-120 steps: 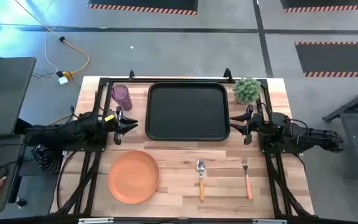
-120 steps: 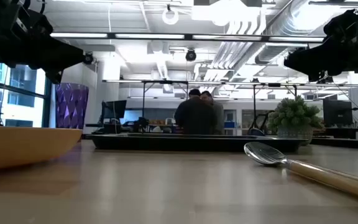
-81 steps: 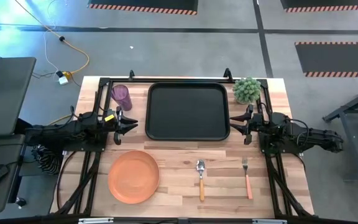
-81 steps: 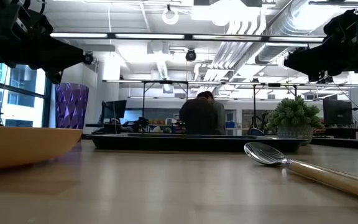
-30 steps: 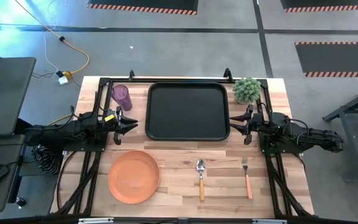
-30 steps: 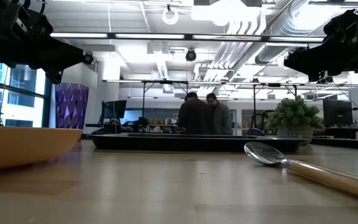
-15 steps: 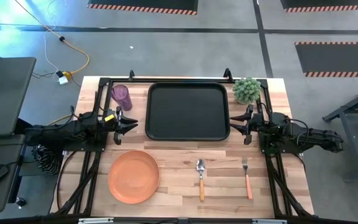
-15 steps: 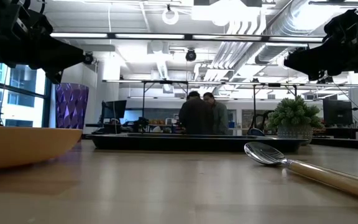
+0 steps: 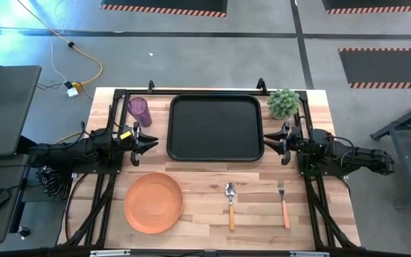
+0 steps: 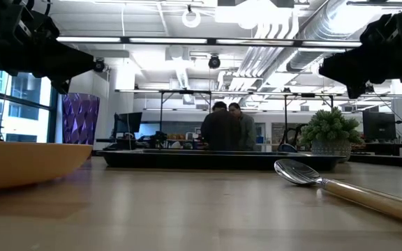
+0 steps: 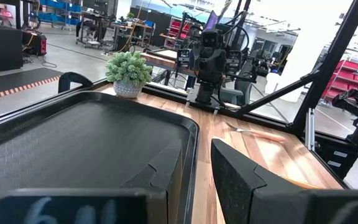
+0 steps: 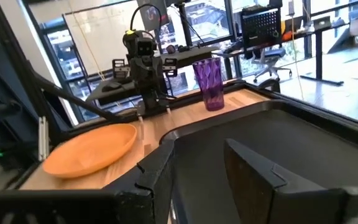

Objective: Pick and place plate/cup/fork/spoon on tray
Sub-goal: Put the orange fork on the tray

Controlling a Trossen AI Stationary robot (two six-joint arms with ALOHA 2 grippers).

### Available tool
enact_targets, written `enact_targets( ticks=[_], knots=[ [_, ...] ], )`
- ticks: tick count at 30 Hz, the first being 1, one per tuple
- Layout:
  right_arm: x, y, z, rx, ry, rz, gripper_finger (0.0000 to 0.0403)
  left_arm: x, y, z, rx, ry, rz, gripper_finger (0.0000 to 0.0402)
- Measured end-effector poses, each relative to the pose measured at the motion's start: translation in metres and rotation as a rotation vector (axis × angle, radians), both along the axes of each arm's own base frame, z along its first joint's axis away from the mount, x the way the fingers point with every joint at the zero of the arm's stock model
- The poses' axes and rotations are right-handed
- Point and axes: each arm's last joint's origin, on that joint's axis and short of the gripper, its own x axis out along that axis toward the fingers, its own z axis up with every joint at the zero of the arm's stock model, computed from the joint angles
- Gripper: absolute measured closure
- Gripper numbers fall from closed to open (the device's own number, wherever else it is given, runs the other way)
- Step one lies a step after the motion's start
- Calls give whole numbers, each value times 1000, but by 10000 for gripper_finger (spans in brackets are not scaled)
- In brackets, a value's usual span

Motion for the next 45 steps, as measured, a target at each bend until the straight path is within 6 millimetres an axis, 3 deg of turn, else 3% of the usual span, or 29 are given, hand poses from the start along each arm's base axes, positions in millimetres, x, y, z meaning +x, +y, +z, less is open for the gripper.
enact_targets(
  ticks=[14, 28, 32, 40, 45],
  knots=[
    [-1, -1, 12, 278, -172, 1, 274, 0, 2, 2, 1, -24, 73, 326],
    [-19, 3, 56, 270, -659, 139, 274, -1, 4, 7, 2, -71, 126, 326],
    [-28, 5, 79, 301, -722, 167, 274, -1, 4, 10, 3, -107, 129, 326],
    [-53, 9, 139, 393, -578, 154, 274, -3, 5, 19, 2, -202, 170, 326],
    [-59, 9, 157, 646, -325, 101, 274, -4, 6, 22, -3, -229, 207, 326]
  ],
)
